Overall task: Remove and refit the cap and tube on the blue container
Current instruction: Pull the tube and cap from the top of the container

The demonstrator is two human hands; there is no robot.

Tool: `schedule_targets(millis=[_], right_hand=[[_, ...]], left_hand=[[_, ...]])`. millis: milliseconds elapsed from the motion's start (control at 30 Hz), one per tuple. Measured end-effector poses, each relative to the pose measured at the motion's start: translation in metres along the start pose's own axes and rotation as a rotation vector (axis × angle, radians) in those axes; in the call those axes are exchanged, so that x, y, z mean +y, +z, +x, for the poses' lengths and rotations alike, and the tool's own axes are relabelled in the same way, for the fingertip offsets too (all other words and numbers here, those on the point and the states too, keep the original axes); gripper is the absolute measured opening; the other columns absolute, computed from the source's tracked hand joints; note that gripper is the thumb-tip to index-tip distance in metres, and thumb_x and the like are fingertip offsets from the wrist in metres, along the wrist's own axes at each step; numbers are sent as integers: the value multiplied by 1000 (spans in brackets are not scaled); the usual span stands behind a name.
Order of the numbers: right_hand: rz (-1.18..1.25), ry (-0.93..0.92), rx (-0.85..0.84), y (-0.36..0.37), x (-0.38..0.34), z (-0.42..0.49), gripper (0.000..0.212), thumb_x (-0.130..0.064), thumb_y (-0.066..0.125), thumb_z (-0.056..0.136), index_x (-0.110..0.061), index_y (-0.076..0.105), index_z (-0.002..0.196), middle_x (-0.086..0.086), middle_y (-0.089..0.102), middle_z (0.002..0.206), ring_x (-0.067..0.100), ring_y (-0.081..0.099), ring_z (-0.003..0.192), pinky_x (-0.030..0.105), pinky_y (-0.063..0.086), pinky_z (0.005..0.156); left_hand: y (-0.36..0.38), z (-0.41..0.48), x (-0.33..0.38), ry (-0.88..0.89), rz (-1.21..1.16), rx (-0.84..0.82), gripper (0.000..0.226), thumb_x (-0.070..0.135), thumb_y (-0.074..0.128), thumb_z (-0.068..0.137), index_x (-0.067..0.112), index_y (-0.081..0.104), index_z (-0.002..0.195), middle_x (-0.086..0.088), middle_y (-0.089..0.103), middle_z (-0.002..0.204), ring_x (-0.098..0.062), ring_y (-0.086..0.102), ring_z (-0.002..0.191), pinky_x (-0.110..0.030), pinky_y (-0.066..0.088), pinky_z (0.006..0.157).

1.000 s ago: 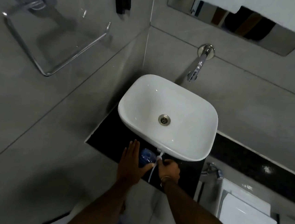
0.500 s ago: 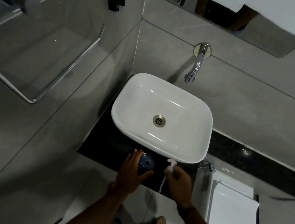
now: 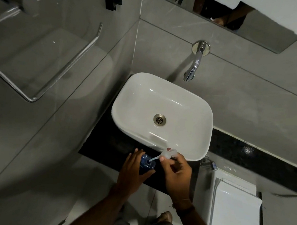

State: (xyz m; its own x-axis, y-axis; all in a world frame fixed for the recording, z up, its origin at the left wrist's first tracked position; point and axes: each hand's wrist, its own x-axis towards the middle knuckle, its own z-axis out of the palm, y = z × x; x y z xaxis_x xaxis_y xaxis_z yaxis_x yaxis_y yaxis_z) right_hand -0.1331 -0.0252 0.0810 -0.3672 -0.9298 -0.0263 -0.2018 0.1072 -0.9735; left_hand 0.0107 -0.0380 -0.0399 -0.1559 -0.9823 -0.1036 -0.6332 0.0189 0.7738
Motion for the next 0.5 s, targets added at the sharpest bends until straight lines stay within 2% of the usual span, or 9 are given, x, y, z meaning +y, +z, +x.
schedule_targets(millis=[67, 133, 233, 367, 500], right_hand=[[-35, 11, -14, 5, 13, 0, 18, 2, 77, 88, -7, 76, 103, 21, 77, 89, 35, 77, 90, 49, 64, 92], [-73, 36, -56, 12, 24, 0, 18, 2, 79, 86, -10, 76, 99, 17, 77, 92, 31, 77, 92, 52, 63, 91], [-179, 11, -153, 22, 38, -1, 23, -2, 81, 83, -22, 79, 95, 3, 76, 98, 17, 75, 95, 47, 61, 91], [-312, -71, -195, 28, 49, -1, 50, -6, 83, 80, -53, 73, 91, -18, 70, 96, 19, 68, 96, 42, 57, 89], [-335, -85, -195, 27, 56, 1, 52, -4, 83, 80, -54, 72, 93, -21, 68, 94, 18, 66, 95, 36, 56, 87]], left_hand=[[-2, -1, 2, -10, -18, -4, 91, 74, 60, 79, 17, 44, 147, -6, 45, 156, -23, 30, 149, -44, 22, 125], [-4, -1, 4, -19, -33, -12, 90, 73, 59, 79, 16, 43, 147, -6, 44, 156, -21, 29, 150, -44, 21, 126], [-5, -2, 6, 36, -27, 12, 87, 71, 53, 84, 9, 47, 145, -6, 51, 152, -22, 32, 149, -45, 24, 124], [-7, 0, 6, 84, -8, 15, 95, 79, 31, 87, 6, 48, 145, -11, 52, 150, -26, 34, 148, -45, 25, 124], [-6, 0, 5, 63, -12, -7, 102, 85, 26, 84, 7, 46, 146, -8, 49, 153, -23, 30, 150, -42, 22, 125]])
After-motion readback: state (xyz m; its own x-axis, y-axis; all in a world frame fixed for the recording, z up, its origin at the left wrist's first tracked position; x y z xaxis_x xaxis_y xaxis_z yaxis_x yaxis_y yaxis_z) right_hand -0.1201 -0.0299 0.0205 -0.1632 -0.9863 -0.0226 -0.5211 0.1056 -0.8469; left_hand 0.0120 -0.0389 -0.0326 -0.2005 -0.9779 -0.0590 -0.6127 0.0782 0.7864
